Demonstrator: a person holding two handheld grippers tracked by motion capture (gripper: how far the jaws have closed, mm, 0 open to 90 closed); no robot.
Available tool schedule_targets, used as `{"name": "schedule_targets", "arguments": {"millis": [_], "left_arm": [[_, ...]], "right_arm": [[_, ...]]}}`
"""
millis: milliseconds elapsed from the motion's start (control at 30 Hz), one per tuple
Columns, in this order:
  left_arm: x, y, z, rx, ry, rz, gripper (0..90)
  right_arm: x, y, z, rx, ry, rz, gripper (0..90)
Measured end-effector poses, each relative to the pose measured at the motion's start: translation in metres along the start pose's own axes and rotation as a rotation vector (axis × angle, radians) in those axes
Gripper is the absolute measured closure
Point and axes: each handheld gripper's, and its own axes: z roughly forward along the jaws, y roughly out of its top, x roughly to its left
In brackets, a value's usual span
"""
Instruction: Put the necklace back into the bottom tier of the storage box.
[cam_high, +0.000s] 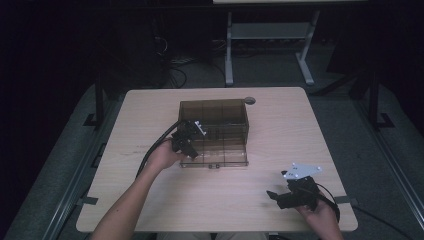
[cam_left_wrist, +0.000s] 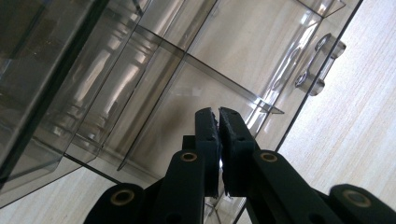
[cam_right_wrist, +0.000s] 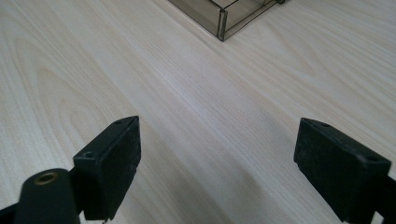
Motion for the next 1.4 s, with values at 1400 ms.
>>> {"name": "schedule_targets", "arguments": {"millis": [1400], "left_arm": [[0.004,-0.006,-0.007,0.002,0.004,-0.002,74.6]], "right_arm": [[-0.004,-0.002,0.004,0.008,0.012,0.015,14.3]]}}
